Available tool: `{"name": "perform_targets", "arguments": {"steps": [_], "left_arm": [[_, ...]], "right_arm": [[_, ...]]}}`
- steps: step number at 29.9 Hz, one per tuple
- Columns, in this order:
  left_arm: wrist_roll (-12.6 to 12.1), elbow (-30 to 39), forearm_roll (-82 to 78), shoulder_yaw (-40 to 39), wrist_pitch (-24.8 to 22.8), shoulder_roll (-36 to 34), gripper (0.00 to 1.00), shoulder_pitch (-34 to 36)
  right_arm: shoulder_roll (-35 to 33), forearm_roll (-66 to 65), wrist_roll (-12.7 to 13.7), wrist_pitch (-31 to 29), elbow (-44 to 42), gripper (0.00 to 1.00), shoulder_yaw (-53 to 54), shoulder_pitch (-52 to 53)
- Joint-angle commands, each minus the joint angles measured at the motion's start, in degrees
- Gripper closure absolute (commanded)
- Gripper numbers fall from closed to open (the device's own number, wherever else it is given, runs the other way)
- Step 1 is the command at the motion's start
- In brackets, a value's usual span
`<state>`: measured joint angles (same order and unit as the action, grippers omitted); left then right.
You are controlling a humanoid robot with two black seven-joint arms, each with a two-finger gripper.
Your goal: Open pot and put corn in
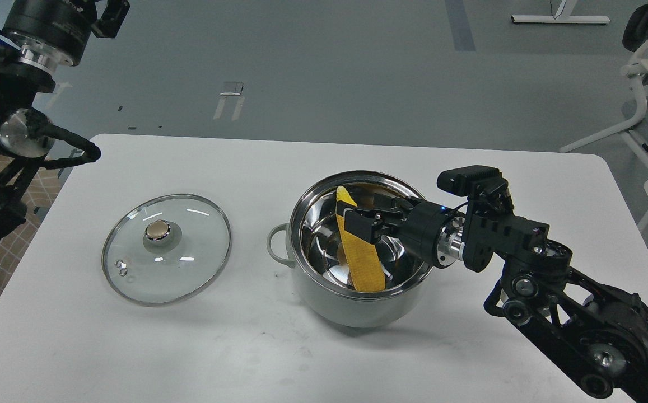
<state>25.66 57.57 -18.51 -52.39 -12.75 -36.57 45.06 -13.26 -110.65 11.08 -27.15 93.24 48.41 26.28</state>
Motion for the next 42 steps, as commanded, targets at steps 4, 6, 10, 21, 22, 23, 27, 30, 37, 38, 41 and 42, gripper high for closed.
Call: {"name": "perform_targets", "arguments": {"steps": [4, 6, 10, 21, 22, 23, 27, 30, 37, 38, 41, 42], "left_arm": [[0.00, -0.18, -0.04, 0.01, -0.34, 0.00, 0.02, -0.32], [0.09, -0.26, 0.05, -0.08, -0.70, 0.00, 0.02, -0.32], [0.18, -0.35, 0.05, -0.60, -1.57, 0.09, 0.02, -0.32], [0.00, -2.11, 0.93, -2.01, -6.92, 1.41, 0.02, 0.64], [0.00, -2.11, 0.93, -2.27, -7.72, 1.41, 0.02, 0.73], [-0.09, -2.11, 1.02, -2.54, -8.34, 1.41, 0.02, 0.91], [-2.36, -2.64, 3.21, -5.26, -9.40, 1.23, 0.02, 0.73], [-4.83, -4.66, 5.32, -7.37, -10.62, 1.15, 0.02, 0.12], [-5.71, -5.45, 6.20, -8.34, -13.09, 0.79, 0.02, -1.46], [-5.71, -5.45, 6.20, -8.25, -13.00, 0.97, 0.02, -1.81], [-5.62, -5.28, 6.11, -8.34, -13.00, 1.41, 0.02, -3.83], [-5.54, -5.10, 6.11, -8.43, -13.09, 1.41, 0.02, -4.10]], "right_arm": [[0.51, -0.09, 0.08, 1.04, -0.34, 0.06, 1.77, 0.17], [1.04, 0.17, 0.09, 2.01, -0.69, 0.04, 6.32, 0.96], [4.38, 0.44, -0.09, 1.84, -1.04, 0.02, 12.75, 3.07], [3.77, 26.34, -0.18, 3.15, -18.07, 0.01, 32.09, 22.66], [3.51, 27.41, -0.09, 3.59, -19.14, 0.01, 33.32, 22.84], [3.50, 28.46, -0.18, 4.12, -19.93, 0.01, 34.72, 22.85], [3.50, 40.49, -0.18, 4.56, -26.26, 0.00, 41.76, 22.85], [2.72, 49.38, -0.27, 4.65, -28.99, 0.00, 42.56, 22.67], [2.54, 59.65, -0.35, 5.79, -34.00, 0.00, 47.38, 19.86], [2.62, 60.89, -0.35, 5.97, -33.92, 0.00, 47.74, 19.51], [3.50, 63.98, -0.35, 5.88, -33.30, 0.00, 48.10, 17.66], [3.50, 63.98, -0.35, 5.88, -33.30, 0.00, 48.19, 17.66]]}}
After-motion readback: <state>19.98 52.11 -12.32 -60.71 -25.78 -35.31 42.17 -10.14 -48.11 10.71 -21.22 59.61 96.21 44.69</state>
